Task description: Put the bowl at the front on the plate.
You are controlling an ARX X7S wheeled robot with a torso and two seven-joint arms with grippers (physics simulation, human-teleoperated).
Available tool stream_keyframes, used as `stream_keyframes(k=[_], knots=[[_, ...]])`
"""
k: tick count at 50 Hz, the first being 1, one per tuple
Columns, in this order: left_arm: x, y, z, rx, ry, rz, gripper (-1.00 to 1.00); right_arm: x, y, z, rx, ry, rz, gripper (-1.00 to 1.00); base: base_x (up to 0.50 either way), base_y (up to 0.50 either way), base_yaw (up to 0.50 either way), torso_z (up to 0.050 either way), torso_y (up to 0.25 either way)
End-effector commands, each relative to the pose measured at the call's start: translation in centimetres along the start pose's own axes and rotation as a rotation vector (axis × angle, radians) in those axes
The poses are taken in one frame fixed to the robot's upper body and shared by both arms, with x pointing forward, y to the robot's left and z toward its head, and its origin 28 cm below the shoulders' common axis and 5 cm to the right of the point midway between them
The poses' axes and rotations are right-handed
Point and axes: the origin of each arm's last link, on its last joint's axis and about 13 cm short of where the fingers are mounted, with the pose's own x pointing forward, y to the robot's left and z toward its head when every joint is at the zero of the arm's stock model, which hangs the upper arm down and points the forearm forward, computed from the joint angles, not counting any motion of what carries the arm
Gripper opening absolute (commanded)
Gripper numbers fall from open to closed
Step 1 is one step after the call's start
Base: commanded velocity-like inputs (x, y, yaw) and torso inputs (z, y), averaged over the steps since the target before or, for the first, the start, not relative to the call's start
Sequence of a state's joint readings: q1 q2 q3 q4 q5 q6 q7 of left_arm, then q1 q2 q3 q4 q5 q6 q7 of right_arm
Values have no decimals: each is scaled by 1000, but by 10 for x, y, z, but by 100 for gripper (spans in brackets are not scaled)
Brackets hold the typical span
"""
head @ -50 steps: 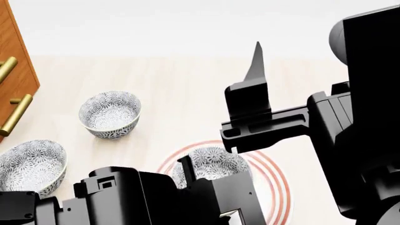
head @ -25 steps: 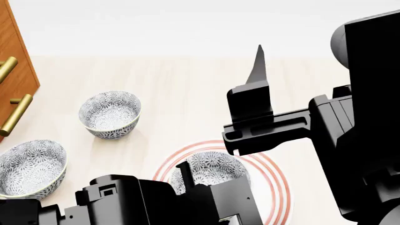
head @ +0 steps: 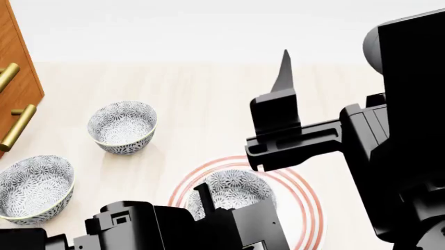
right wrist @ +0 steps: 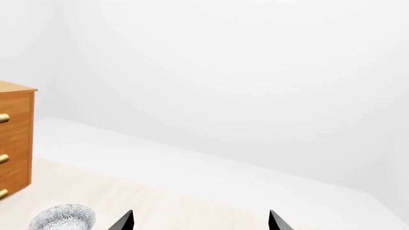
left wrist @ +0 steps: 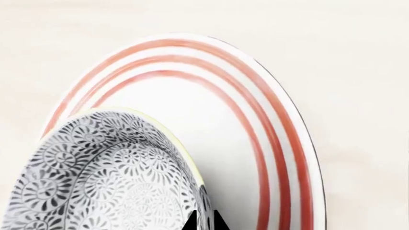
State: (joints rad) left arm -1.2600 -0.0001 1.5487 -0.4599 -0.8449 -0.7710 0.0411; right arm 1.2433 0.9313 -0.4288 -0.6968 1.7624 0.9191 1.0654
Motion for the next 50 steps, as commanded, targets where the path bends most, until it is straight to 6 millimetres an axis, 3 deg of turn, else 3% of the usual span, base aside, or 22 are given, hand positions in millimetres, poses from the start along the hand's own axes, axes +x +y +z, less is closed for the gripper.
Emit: stream_keyframes(k=[1,37,38,50], knots=[[2,0,-3,0,2,21,-100,3,0,0,0,0,7,100,0,0,0,0,0],[10,-3,-10,0,-14,25,-100,9,1,1,-2,-3,22,100,0,0,0,0,0],[10,-2,-10,-2,-19,33,100,9,1,1,-2,-3,22,100,0,0,0,0,0],[9,0,-10,-13,-21,34,100,10,2,1,-2,-5,27,100,0,0,0,0,0]])
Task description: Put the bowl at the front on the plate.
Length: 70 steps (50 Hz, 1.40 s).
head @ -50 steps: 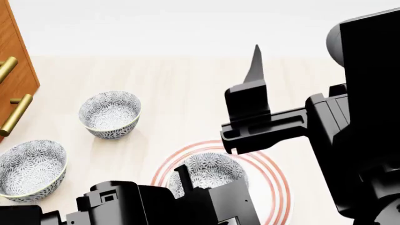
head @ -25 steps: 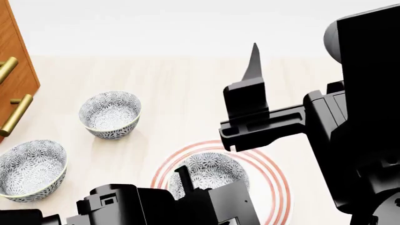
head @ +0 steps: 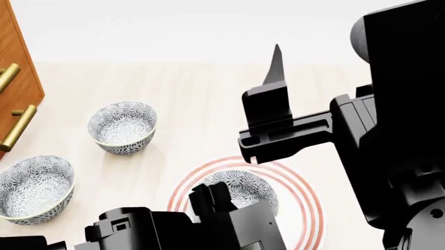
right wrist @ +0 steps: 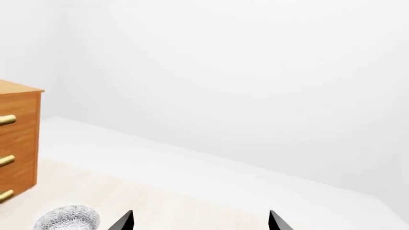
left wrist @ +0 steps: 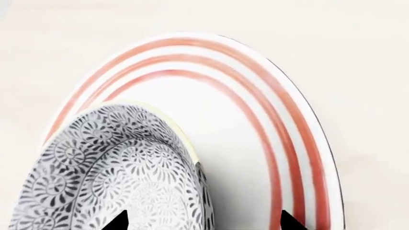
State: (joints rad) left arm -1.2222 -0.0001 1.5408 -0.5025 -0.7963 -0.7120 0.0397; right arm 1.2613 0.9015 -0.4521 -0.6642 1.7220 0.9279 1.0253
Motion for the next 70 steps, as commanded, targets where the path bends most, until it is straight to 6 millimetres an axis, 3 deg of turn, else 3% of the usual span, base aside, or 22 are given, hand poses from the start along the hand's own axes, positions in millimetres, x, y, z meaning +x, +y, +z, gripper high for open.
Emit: stream_keyframes(k=[1,12,25,38,62,70], knots=[[1,1,-2,-8,2,8,100,2,1,0,-1,-1,6,100,0,0,0,0,0],[-1,2,3,-36,-20,-18,100,2,1,1,-1,-3,9,100,0,0,0,0,0],[-16,11,25,-170,-99,-122,100,2,2,6,-11,-14,13,100,0,0,0,0,0],[-23,18,35,-214,-125,-138,100,-2,2,9,-15,-25,11,100,0,0,0,0,0],[-37,51,47,-397,-197,-98,100,-1,7,13,-25,-41,28,100,0,0,0,0,0],[-40,70,43,-517,-207,6,100,-1,8,14,-29,-50,38,100,0,0,0,0,0]])
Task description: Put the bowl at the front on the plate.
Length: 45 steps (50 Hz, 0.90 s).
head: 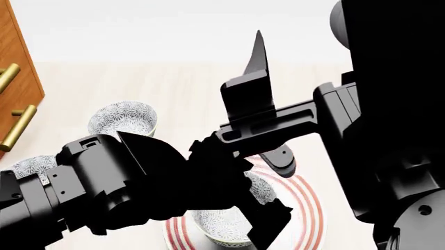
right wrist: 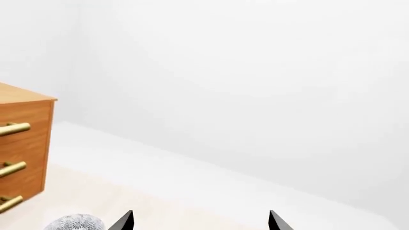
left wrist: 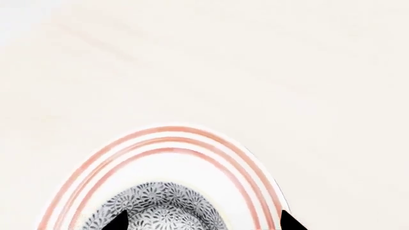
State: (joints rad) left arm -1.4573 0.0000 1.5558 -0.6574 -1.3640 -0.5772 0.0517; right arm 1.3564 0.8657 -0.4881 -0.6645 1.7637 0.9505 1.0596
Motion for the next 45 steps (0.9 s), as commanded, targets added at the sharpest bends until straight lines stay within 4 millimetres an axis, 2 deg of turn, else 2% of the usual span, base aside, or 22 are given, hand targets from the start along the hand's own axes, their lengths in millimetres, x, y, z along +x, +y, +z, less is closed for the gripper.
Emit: stream_keyframes(k=[1,5,14,23,25,45], knots=[[-7,20,9,-110,-55,90,100,0,2,1,-4,-10,11,100,0,0,0,0,0],[-9,29,12,-153,-99,217,100,0,2,0,-1,-16,16,100,0,0,0,0,0],[-12,37,17,-208,-142,289,100,-4,3,2,-3,-22,15,100,0,0,0,0,0],[-15,46,17,-241,-170,346,100,-5,3,4,-6,-31,17,100,0,0,0,0,0],[-17,50,19,-300,-188,353,100,-5,3,4,-7,-35,19,100,0,0,0,0,0],[-21,68,12,-316,-221,391,100,-3,-1,4,-9,-66,-8,100,0,0,0,0,0]])
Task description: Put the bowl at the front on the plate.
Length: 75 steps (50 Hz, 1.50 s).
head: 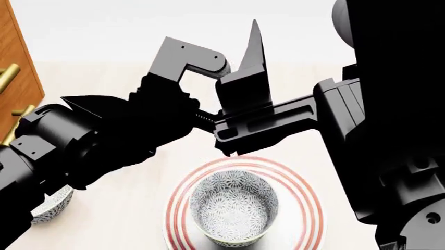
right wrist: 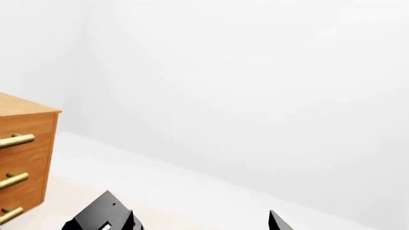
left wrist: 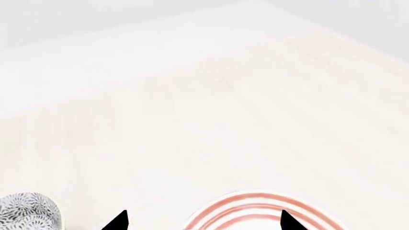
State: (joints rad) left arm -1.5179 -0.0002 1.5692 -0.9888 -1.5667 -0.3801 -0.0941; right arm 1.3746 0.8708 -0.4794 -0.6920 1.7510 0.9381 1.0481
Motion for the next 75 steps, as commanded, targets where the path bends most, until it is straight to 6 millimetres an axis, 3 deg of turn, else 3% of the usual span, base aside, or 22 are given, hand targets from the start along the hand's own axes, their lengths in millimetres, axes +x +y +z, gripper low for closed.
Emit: stream_keyframes(k=[1,7,21,37,52,75], knots=[[1,11,1,-38,-31,13,100,0,-2,0,-1,-14,-15,100,0,0,0,0,0],[2,21,-3,-69,-44,20,100,-1,-1,0,1,-24,-14,100,0,0,0,0,0],[1,26,1,-108,-114,33,100,-4,-1,-2,2,-26,-18,100,0,0,0,0,0],[-17,34,-23,-119,-147,57,100,-15,0,-5,5,-30,-42,100,0,0,0,0,0],[-57,30,-24,-108,-256,20,100,-16,-1,-8,5,-26,-53,100,0,0,0,0,0],[-122,7,-26,-60,-429,-36,100,-15,1,-14,20,-30,-47,100,0,0,0,0,0]])
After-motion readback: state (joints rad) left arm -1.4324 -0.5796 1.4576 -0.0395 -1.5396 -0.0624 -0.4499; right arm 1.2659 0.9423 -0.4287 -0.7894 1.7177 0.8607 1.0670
